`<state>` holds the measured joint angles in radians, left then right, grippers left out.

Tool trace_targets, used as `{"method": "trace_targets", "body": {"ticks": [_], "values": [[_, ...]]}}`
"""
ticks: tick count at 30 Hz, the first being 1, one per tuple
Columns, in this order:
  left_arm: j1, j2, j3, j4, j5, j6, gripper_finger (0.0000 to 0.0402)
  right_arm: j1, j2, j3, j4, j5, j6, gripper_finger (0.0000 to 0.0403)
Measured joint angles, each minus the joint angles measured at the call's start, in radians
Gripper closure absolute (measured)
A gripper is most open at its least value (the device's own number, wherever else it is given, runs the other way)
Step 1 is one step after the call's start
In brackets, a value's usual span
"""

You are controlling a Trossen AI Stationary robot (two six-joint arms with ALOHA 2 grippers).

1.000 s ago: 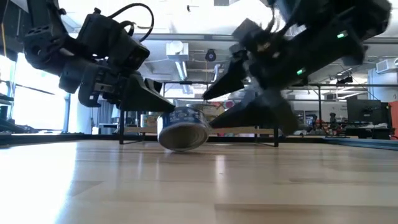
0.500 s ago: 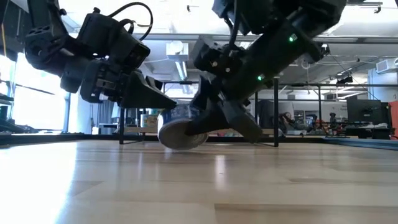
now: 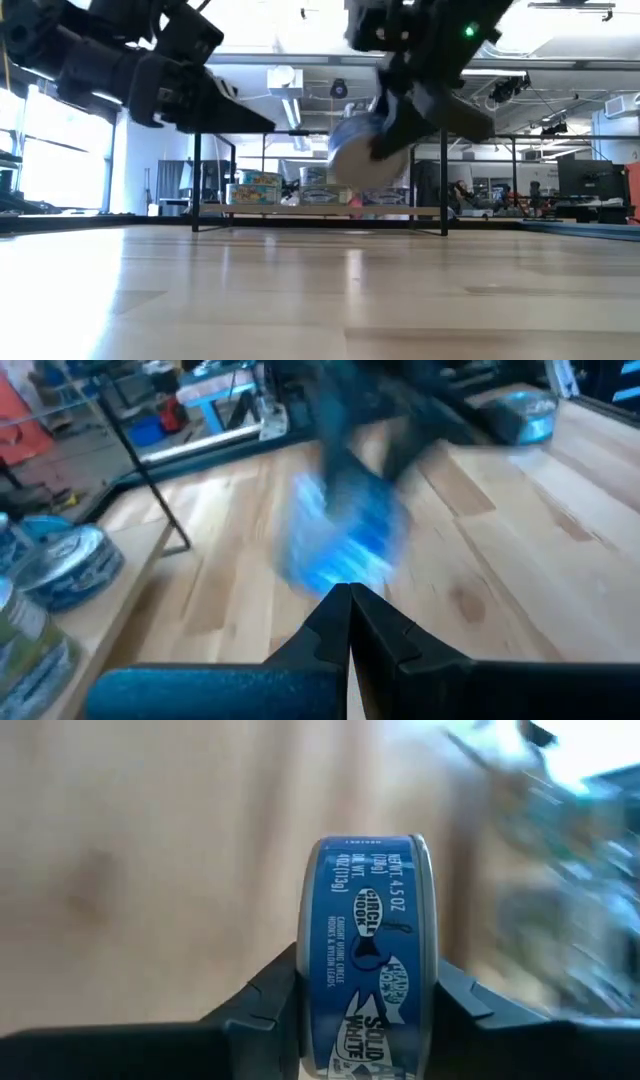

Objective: Stack canned seafood by type on shelf
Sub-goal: Stack the blue tuna can on top of the bottom blue tuna can on the shelf

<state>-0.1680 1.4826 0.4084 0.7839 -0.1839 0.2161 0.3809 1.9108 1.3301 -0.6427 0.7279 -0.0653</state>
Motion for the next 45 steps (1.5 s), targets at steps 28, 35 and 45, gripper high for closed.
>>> {"method": "trace_targets", "body": {"ticks": [28, 35, 45], "values": [[-0.085, 0.151, -0.003, 0.110, -0.117, -0.055, 0.0401, -0.594, -0.082, 0.009, -0.069, -0.015, -0.273, 0.0285], [-0.097, 0.152, -0.003, 0.112, -0.115, -0.049, 0.0401, -0.579, -0.082, 0.009, -0.111, -0.025, -0.250, 0.0226], [-0.097, 0.152, -0.003, 0.121, -0.115, -0.049, 0.0401, -0.569, -0.084, 0.009, -0.179, 0.021, -0.164, 0.0154]]}}
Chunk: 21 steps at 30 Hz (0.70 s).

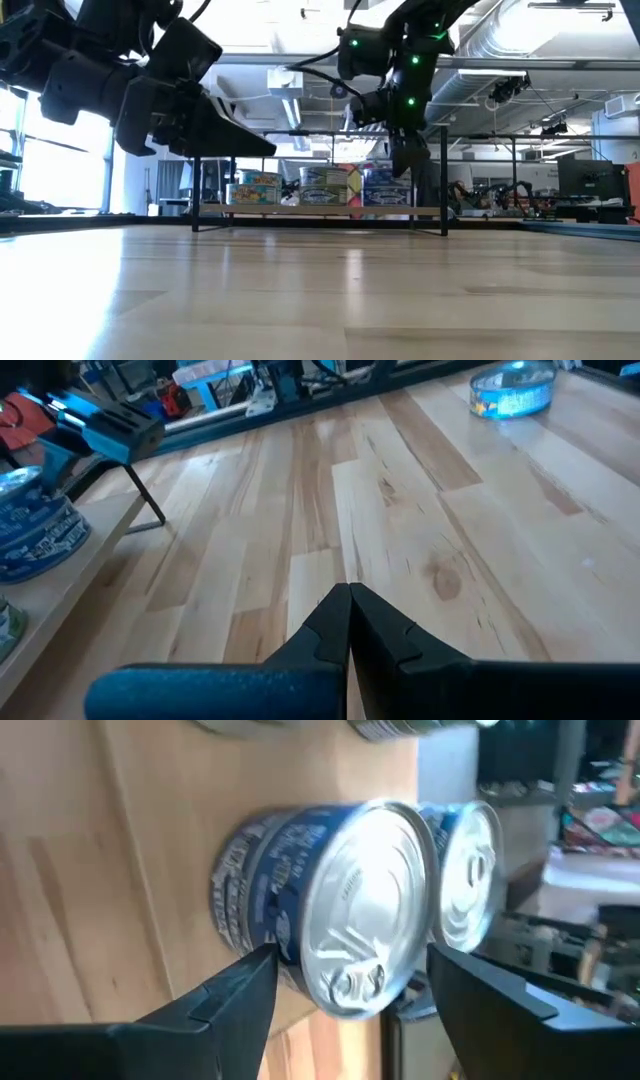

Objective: Stack canned seafood by type on shelf
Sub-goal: Stack the blue tuna can on top of the bottom blue tuna can on the shelf, then stack the yellow-blue tuna can on top of the yellow-blue tuna can on the shelf

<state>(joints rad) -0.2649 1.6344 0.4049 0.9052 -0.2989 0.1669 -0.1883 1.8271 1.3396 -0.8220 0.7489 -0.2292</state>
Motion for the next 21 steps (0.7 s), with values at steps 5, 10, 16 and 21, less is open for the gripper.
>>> {"method": "trace_targets", "body": {"ticks": [5, 10, 16, 21], "values": [[0.000, 0.000, 0.000, 0.015, 0.000, 0.000, 0.0401, 0.018, -0.014, 0.000, -0.030, 0.025, 0.057, 0.0156], [0.000, 0.000, 0.000, 0.015, 0.000, -0.004, 0.0401, 0.131, -0.090, 0.000, -0.028, -0.070, 0.162, 0.0157], [0.000, 0.000, 0.000, 0.014, 0.000, -0.015, 0.0401, 0.364, -0.193, 0.002, -0.027, -0.491, 0.432, 0.0156], [0.000, 0.000, 0.000, 0.014, 0.000, -0.026, 0.0401, 0.607, -0.183, 0.002, -0.048, -0.779, 0.741, 0.0156]]}}
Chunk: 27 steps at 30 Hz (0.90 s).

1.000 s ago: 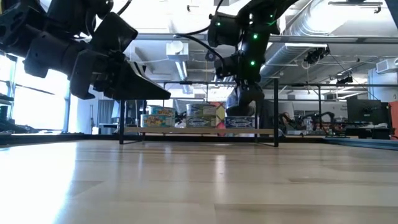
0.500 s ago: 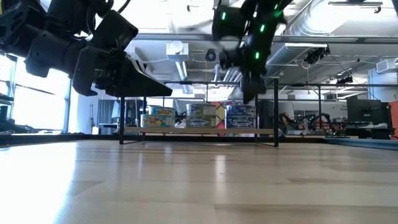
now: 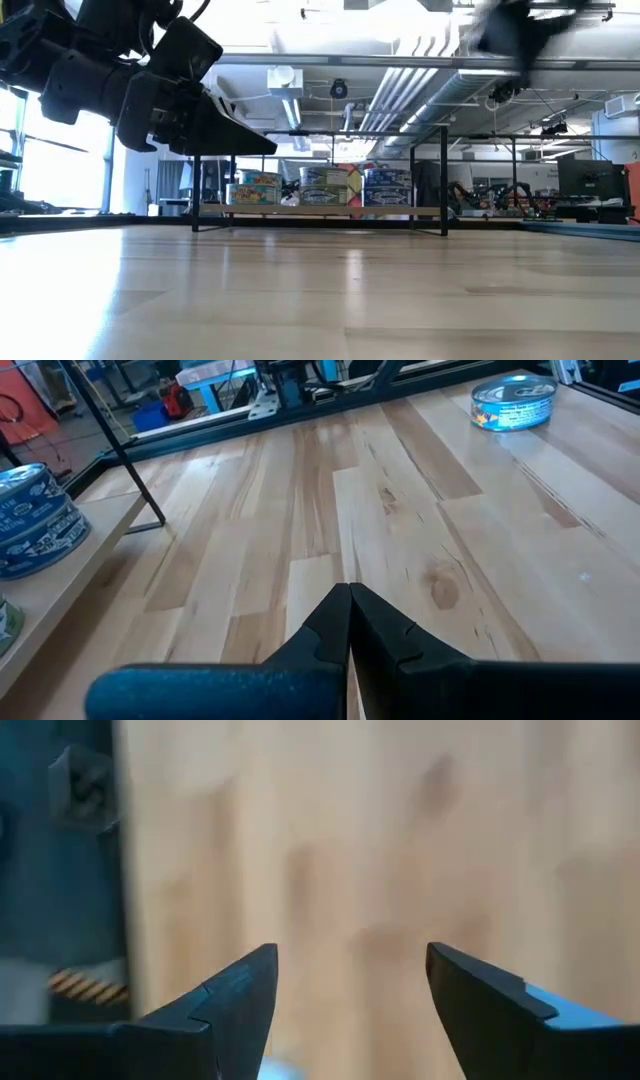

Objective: Stack canned seafood by type on shelf
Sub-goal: Stack the yellow-blue tuna can on top of the yellow-blue tuna can on the shelf

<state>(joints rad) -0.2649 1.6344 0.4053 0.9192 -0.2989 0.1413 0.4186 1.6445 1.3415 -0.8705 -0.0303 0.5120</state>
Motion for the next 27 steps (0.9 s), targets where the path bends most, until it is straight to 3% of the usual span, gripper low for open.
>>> {"method": "trace_targets", "body": {"ticks": [6, 10, 13, 17, 21, 27], "values": [[-0.004, 0.000, 0.000, 0.000, 0.000, 0.001, 0.0401, 0.261, 0.052, -0.002, -0.046, -0.013, 0.465, 0.0179], [-0.004, 0.000, 0.000, 0.000, 0.000, 0.002, 0.0401, 0.371, 0.088, -0.002, -0.056, -0.025, 0.749, 0.0225], [-0.004, 0.000, 0.000, 0.000, 0.000, 0.002, 0.0401, 0.408, 0.121, -0.002, -0.091, -0.046, 0.864, 0.0271], [-0.004, 0.000, 0.000, 0.001, 0.000, 0.003, 0.0401, 0.419, 0.171, -0.002, -0.126, -0.059, 0.853, 0.0336], [-0.004, 0.000, 0.000, 0.001, 0.000, 0.005, 0.0401, 0.383, 0.222, -0.002, -0.133, -0.127, 0.699, 0.0393], [-0.004, 0.000, 0.000, 0.001, 0.000, 0.005, 0.0401, 0.270, 0.282, -0.001, -0.135, -0.184, 0.444, 0.0392]]}}
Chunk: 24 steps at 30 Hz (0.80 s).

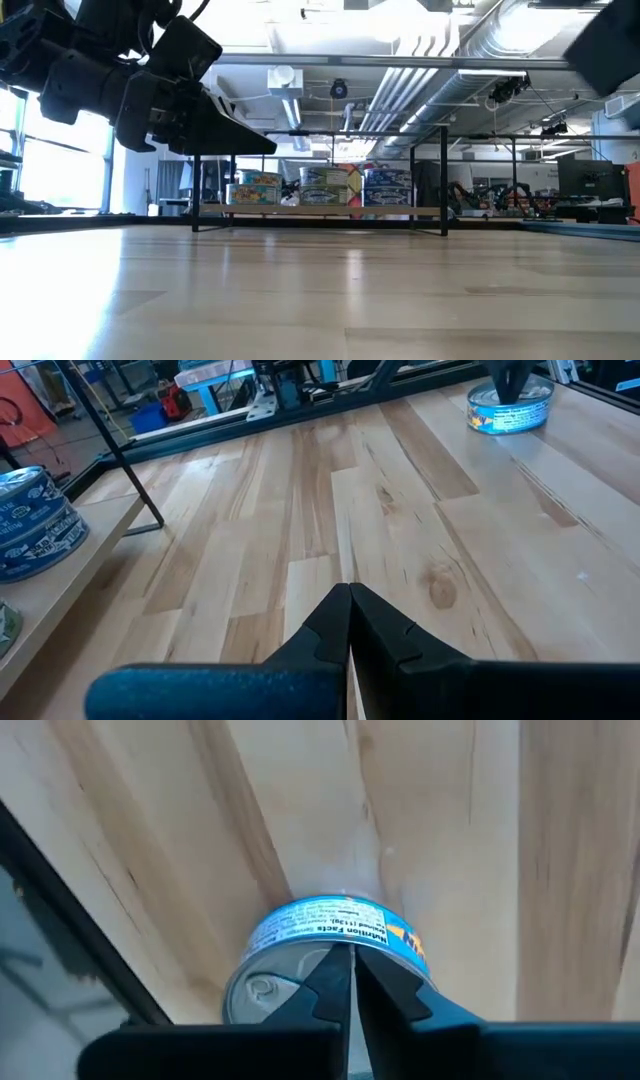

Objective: Stack canned seafood by type on shelf
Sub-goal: Stack the yellow-blue tuna can on top of the yellow-blue tuna can on the shelf

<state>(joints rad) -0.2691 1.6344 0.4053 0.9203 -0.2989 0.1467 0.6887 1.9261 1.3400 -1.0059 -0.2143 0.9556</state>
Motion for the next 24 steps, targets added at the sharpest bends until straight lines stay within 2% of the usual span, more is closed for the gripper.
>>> {"method": "trace_targets", "body": {"ticks": [4, 10, 16, 20, 24], "values": [[0.000, 0.000, 0.000, 0.000, 0.000, -0.004, 0.0401, -0.061, 0.016, 0.002, -0.026, -0.062, -0.132, 0.0401], [0.000, 0.000, 0.000, -0.001, 0.000, -0.004, 0.0401, -0.037, -0.061, -0.002, -0.066, 0.206, -0.117, 0.0401], [0.000, 0.000, 0.000, -0.001, 0.000, -0.005, 0.0401, 0.027, -0.085, -0.002, -0.172, 0.218, 0.048, 0.0402], [0.000, 0.000, 0.000, 0.000, 0.000, -0.005, 0.0401, 0.039, -0.086, -0.072, -0.085, 0.215, 0.075, 0.0403], [0.000, 0.000, 0.000, 0.015, 0.000, -0.005, 0.0401, -0.013, -0.100, -0.185, 0.138, 0.206, -0.059, 0.0403]]}}
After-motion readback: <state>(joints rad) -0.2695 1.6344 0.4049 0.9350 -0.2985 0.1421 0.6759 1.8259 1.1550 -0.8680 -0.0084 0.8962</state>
